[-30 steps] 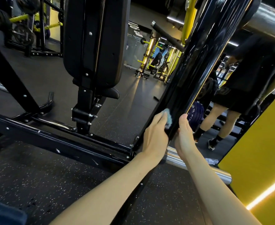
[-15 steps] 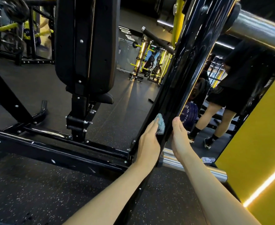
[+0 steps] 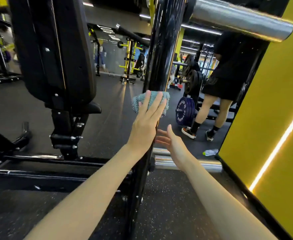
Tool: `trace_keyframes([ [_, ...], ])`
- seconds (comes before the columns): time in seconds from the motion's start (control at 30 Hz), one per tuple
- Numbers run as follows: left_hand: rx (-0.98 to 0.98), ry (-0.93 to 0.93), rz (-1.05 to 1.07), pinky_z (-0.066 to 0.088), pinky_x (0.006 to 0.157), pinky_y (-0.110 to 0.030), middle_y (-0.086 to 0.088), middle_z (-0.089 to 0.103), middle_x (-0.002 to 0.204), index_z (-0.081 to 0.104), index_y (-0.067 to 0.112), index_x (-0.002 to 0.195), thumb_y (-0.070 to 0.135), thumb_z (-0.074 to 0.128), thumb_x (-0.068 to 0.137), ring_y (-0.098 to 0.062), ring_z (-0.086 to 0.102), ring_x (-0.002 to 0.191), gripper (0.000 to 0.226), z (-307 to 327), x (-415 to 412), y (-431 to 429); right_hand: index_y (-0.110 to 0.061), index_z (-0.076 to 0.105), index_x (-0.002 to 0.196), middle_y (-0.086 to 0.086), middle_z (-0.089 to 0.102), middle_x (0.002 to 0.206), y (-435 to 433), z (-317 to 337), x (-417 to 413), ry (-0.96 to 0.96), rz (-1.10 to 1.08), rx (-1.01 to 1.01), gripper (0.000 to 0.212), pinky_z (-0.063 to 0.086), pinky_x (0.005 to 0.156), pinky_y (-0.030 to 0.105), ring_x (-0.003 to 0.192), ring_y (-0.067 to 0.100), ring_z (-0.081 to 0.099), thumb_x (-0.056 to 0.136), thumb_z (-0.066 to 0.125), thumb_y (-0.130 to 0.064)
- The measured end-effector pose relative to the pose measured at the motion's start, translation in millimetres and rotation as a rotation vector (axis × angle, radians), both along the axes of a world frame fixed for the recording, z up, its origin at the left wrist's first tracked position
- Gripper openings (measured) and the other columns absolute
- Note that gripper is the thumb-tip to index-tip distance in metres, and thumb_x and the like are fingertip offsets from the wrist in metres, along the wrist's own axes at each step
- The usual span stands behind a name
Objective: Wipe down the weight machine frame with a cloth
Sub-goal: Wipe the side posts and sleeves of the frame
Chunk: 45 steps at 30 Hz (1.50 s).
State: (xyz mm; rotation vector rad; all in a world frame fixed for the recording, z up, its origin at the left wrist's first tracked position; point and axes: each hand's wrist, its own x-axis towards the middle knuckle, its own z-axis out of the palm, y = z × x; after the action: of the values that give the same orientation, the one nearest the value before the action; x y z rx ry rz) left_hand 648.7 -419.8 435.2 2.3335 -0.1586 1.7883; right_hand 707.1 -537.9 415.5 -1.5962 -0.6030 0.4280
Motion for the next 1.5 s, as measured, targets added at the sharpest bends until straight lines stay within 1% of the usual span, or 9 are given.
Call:
trace_keyframes([
  [0.3,0.249,0.305,-0.008,0.022,0.104,-0.063,-0.003,0.029,0.151,0.027,0.002,0.142,-0.021,0.057,0.074,-0.017,0.001,0.148,0.078,-154.6,-30.7,5.3,-0.017,0.068,0.096,0.001,0.070,0.103,6.3,-43.0,-14.0,0.123,-0.135,0.034,0.053,0.045,0.090,0.029,0.092,0.010,0.063,0.104,0.025,-0.046],
  [0.47,-0.204,0.119,-0.201,0.013,0.119,-0.030,0.002,0.023,0.153,0.028,0.005,0.145,-0.002,0.035,0.094,-0.014,0.011,0.146,0.052,-102.3,-22.8,-7.2,-0.017,0.071,0.096,-0.002,0.071,0.090,19.5,-42.2,-18.8,0.045,-0.217,0.093,0.044,0.048,0.071,0.021,0.082,0.006,0.066,0.104,0.033,-0.038],
  [0.57,-0.756,0.081,-0.251,0.026,0.115,-0.024,-0.004,0.037,0.148,0.039,0.007,0.143,-0.002,0.034,0.097,-0.018,0.035,0.138,0.047,-80.8,-13.6,-15.6,-0.014,0.071,0.095,-0.007,0.071,0.085,20.6,-52.2,-25.2,-0.067,-0.196,0.100,0.038,0.046,0.062,0.008,0.073,-0.002,0.064,0.104,0.039,-0.032],
  [0.8,-1.118,0.714,-0.168,0.048,0.094,-0.033,-0.010,0.065,0.118,0.058,0.018,0.131,-0.005,0.036,0.093,-0.024,0.061,0.103,0.050,-113.0,-11.2,33.7,-0.025,0.071,0.093,-0.017,0.073,0.085,14.8,-55.9,-28.2,-0.172,-0.089,-0.003,0.037,0.052,0.079,0.014,0.086,-0.011,0.064,0.102,0.038,-0.041],
  [0.97,-1.052,0.610,-0.323,0.046,0.098,-0.027,-0.004,0.062,0.126,0.054,0.019,0.136,-0.003,0.036,0.095,-0.017,0.059,0.112,0.049,-82.2,-21.2,42.7,-0.016,0.073,0.096,0.002,0.074,0.094,18.1,-60.8,-25.9,-0.161,-0.118,-0.022,0.047,0.049,0.093,0.035,0.085,-0.002,0.063,0.100,0.038,-0.048],
  [1.1,-1.012,0.510,-0.279,0.047,0.099,-0.035,-0.008,0.060,0.128,0.049,0.016,0.139,-0.003,0.032,0.095,-0.026,0.056,0.115,0.051,-71.2,-7.3,38.0,-0.026,0.071,0.093,-0.018,0.073,0.092,22.0,-60.8,-27.5,-0.166,-0.126,-0.008,0.041,0.042,0.079,0.014,0.089,-0.009,0.063,0.100,0.037,-0.047],
  [1.27,-1.015,0.484,-0.135,0.041,0.104,-0.032,-0.016,0.061,0.124,0.049,0.008,0.139,-0.007,0.034,0.094,-0.029,0.055,0.115,0.049,-118.1,-20.4,10.8,-0.018,0.071,0.086,0.013,0.072,0.101,27.1,-64.5,-31.1,-0.148,-0.179,0.062,0.043,0.053,0.087,0.031,0.091,0.016,0.068,0.100,0.041,-0.045],
  [1.4,-0.911,0.263,-0.138,0.025,0.107,-0.009,-0.014,0.048,0.141,0.041,0.002,0.141,-0.012,0.040,0.093,-0.023,0.044,0.131,0.051,-146.4,-36.3,-21.3,-0.012,0.056,0.064,0.011,0.050,0.066,30.9,-65.8,-39.1,-0.138,-0.311,0.145,0.045,0.042,0.066,0.026,0.062,0.019,0.044,0.096,0.053,-0.044],
  [1.5,-0.725,0.243,-0.098,0.012,0.116,-0.018,-0.002,0.021,0.155,0.026,0.010,0.148,-0.017,0.042,0.090,-0.017,0.017,0.145,0.066,-180.2,-41.7,-41.7,-0.004,0.049,0.054,0.014,0.037,0.052,23.9,-76.0,-50.0,-0.208,-0.423,0.171,0.056,0.035,0.060,0.023,0.051,0.011,0.036,0.097,0.052,-0.040],
])
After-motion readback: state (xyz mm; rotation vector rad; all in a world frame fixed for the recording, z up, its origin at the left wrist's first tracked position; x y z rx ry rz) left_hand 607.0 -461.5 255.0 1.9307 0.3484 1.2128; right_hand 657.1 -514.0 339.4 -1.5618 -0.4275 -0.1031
